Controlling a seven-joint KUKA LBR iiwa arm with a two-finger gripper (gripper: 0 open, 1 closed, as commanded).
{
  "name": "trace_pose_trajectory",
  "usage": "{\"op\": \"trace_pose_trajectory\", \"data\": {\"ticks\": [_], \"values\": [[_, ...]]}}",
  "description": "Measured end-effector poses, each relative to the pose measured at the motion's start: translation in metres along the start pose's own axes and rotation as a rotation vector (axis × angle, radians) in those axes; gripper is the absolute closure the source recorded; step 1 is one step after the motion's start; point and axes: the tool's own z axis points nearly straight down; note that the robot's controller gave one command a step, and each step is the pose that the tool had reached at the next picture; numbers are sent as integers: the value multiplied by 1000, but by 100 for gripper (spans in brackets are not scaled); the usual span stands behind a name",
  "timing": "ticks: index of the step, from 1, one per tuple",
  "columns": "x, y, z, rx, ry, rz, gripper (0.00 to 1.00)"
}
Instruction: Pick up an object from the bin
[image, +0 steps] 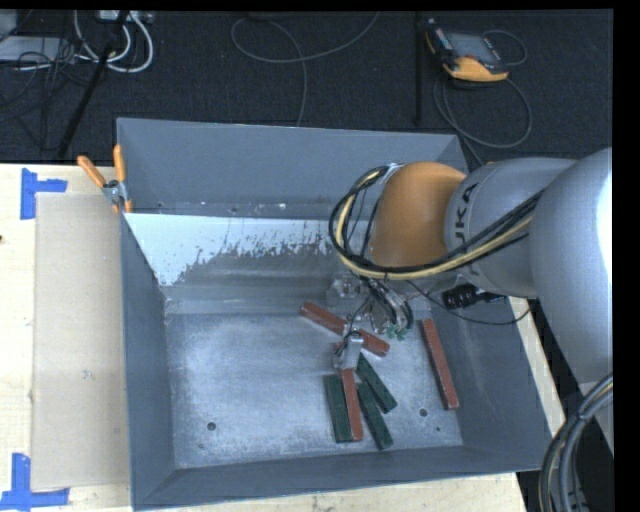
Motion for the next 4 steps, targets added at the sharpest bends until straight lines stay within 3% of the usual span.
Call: {"op": "trace_pose_trajectory", "data": {"ticks": [1,2,3,4], "values": [[-3,0,-3,1,-12,-3,100],[-1,0,0,1,-5,-4,0],[47,11,-2,1,0,-274,0],[47,11,-1,2,1,-273,100]]}}
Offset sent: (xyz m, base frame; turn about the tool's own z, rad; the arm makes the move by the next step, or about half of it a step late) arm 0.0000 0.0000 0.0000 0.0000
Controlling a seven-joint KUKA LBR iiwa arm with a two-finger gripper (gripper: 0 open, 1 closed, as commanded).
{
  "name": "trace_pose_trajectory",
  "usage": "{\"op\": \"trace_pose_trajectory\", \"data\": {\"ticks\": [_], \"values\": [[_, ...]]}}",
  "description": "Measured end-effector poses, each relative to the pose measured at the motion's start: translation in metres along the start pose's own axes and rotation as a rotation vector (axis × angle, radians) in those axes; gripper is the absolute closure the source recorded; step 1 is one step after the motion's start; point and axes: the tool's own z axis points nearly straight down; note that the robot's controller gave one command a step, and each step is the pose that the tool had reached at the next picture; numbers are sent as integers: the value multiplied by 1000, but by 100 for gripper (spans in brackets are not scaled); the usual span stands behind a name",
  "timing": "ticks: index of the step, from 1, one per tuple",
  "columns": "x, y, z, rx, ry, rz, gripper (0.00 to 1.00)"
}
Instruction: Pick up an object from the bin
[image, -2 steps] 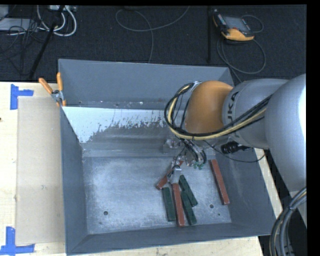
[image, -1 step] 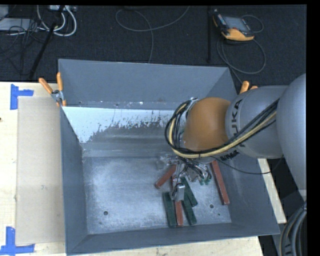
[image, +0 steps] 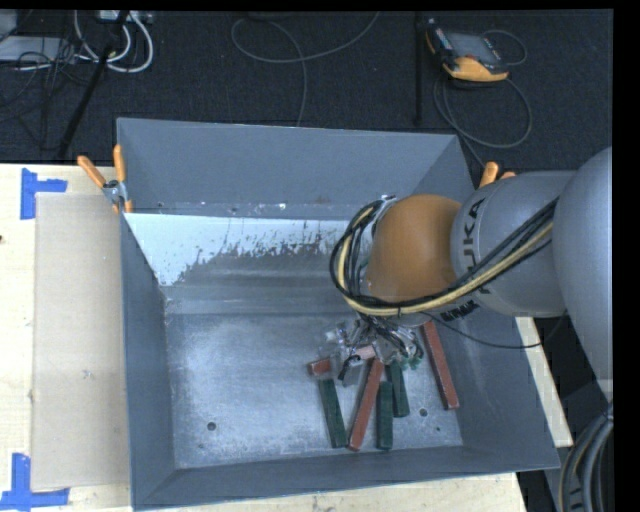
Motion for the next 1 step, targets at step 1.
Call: {"op": "trace_pose_trajectory", "data": {"ticks": [1], "values": [[-9,26,-164,1,-9,-146,100]]}}
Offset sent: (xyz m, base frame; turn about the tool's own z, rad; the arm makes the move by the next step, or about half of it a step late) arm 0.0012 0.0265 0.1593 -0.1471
